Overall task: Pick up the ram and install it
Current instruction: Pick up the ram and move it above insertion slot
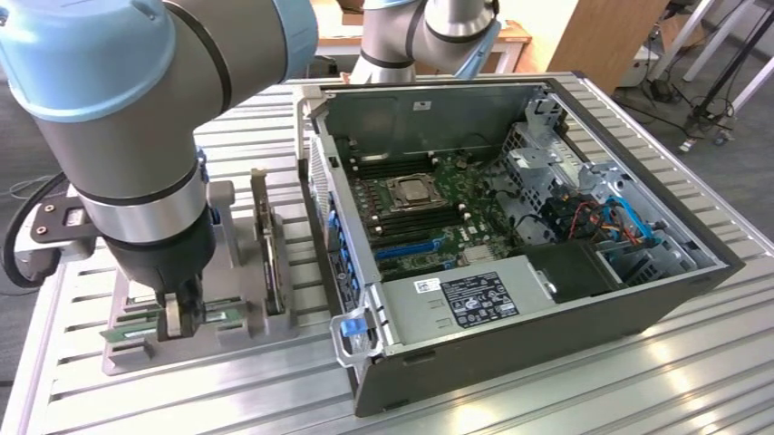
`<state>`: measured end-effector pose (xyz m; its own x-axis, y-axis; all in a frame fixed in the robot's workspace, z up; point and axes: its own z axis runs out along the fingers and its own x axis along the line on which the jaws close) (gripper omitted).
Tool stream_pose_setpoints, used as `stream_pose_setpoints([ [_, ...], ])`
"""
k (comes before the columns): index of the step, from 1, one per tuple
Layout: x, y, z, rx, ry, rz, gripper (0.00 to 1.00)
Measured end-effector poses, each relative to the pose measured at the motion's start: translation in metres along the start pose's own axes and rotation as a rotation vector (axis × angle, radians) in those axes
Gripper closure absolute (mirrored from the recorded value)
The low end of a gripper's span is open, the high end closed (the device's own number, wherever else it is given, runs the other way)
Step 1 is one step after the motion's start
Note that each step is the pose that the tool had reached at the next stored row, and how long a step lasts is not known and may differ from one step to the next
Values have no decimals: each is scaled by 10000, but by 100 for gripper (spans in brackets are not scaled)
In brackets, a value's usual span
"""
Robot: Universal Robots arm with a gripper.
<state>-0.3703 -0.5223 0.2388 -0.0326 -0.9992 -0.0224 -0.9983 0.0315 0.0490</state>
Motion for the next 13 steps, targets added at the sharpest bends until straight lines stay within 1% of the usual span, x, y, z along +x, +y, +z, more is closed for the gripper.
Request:
stream_pose_setpoints([
  [13, -5, 12, -241, 0, 0, 0, 88],
])
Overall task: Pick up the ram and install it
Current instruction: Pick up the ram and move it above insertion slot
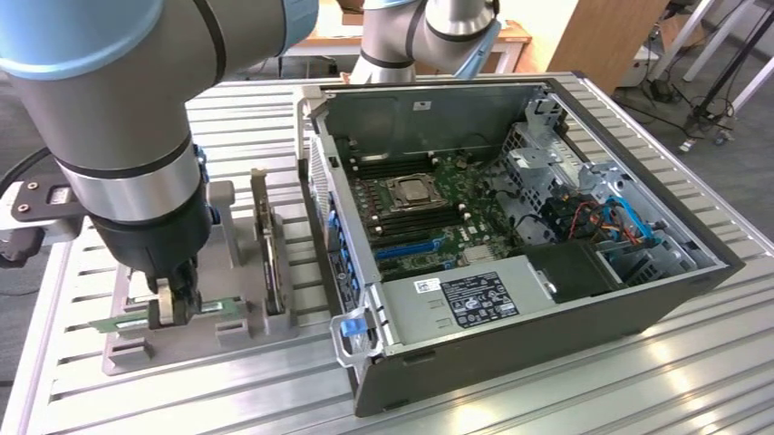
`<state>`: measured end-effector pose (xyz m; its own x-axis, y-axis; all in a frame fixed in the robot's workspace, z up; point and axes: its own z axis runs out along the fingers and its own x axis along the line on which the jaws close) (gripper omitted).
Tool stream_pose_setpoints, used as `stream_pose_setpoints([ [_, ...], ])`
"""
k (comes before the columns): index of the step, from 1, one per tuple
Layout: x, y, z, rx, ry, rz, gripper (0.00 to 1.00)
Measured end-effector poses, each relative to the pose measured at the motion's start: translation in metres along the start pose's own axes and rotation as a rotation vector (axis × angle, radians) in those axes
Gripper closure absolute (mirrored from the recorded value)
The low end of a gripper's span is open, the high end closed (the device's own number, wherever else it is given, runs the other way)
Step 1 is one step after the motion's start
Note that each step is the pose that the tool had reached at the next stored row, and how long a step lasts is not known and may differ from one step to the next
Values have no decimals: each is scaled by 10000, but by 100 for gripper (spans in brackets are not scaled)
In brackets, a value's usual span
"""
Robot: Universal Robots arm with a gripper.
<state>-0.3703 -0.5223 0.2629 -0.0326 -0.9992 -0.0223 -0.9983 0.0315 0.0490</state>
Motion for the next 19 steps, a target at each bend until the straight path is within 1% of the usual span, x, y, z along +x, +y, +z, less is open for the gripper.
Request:
stream_pose_setpoints([
  [19, -7, 14, -294, 0, 0, 0, 88],
])
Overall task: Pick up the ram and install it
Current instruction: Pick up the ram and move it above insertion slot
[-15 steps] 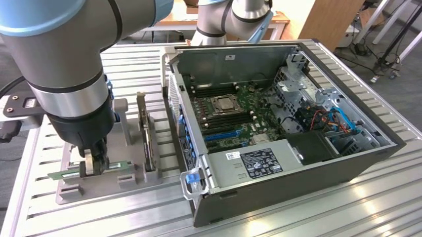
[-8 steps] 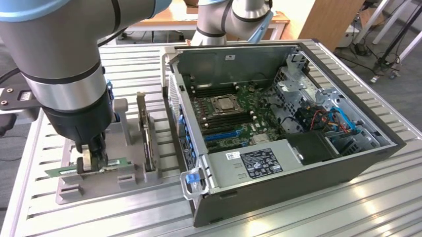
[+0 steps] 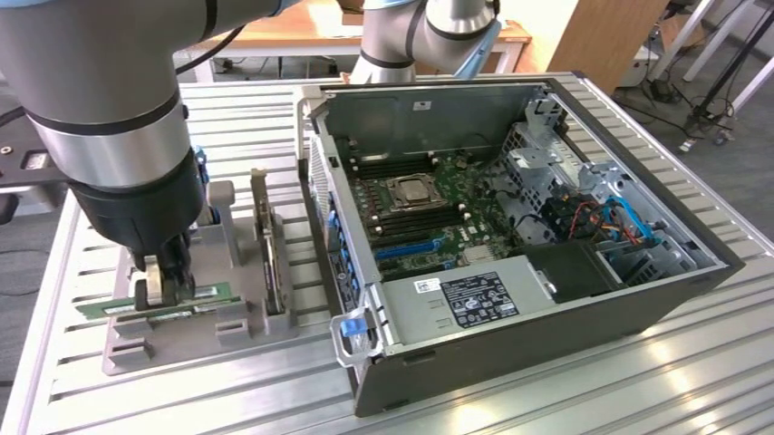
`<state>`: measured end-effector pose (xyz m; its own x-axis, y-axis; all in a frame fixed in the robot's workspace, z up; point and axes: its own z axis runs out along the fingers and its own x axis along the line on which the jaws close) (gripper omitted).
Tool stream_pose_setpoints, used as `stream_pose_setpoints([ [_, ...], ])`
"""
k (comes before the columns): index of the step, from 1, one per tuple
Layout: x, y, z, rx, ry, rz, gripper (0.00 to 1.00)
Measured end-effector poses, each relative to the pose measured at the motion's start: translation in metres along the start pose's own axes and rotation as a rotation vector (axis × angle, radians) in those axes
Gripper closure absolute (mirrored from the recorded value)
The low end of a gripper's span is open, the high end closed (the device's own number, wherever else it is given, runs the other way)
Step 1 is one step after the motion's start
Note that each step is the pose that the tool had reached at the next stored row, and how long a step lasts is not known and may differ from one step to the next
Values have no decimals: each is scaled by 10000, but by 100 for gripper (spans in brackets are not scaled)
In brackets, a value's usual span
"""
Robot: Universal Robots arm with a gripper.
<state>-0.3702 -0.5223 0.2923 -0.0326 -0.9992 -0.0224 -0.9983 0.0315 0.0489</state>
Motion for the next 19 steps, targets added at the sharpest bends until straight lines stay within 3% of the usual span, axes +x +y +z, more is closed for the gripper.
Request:
stream_pose_setpoints([
  [19, -6, 14, -284, 0, 0, 0, 88],
])
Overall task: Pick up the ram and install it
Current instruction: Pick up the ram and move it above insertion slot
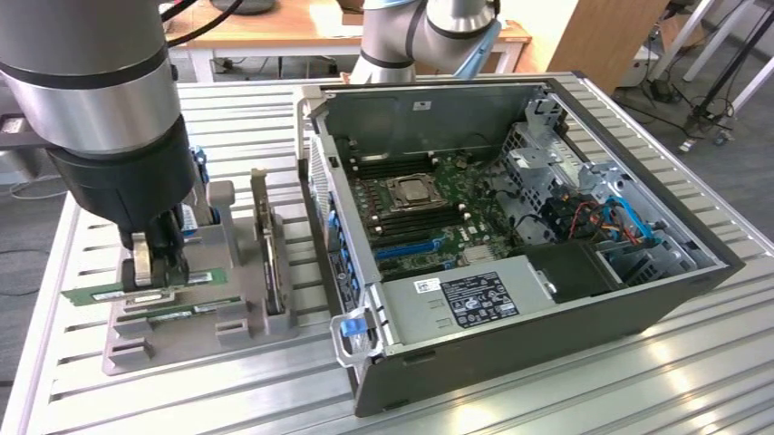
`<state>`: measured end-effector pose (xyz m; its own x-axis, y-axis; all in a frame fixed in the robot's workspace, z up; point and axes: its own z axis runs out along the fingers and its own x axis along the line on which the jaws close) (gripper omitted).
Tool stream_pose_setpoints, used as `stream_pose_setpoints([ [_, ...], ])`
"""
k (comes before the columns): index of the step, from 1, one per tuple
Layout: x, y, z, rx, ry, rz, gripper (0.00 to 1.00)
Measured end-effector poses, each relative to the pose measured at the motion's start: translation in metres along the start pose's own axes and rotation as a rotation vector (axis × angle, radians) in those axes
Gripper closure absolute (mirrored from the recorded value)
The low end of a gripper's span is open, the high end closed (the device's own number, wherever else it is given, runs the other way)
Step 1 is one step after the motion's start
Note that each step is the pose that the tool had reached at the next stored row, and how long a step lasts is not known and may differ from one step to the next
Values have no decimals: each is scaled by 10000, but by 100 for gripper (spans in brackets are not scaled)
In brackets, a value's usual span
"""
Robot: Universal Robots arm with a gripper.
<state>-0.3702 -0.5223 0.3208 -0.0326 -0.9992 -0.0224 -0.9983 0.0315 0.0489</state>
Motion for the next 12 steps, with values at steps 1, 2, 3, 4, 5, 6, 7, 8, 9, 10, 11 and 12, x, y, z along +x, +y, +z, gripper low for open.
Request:
stream_pose_setpoints([
  [1, 0, 1, -15, -1, 0, 0, 88],
  [2, -1, 1, -27, 0, 0, 0, 88],
  [3, -1, 2, -40, 0, 0, 0, 88],
  [4, -1, 2, -51, 1, 0, -1, 88],
  [5, -1, 3, -62, 0, 0, 0, 88],
  [6, -2, 3, -73, 0, 0, 0, 88],
  [7, -2, 4, -85, 0, 1, 0, 88],
  [8, -2, 5, -96, -1, 1, 0, 88],
  [9, -2, 5, -110, -1, 1, 0, 88],
  [10, -3, 6, -124, 1, 0, 0, 88],
  [11, -3, 6, -139, 0, 0, 0, 88],
  [12, -3, 7, -155, 0, 0, -1, 88],
])
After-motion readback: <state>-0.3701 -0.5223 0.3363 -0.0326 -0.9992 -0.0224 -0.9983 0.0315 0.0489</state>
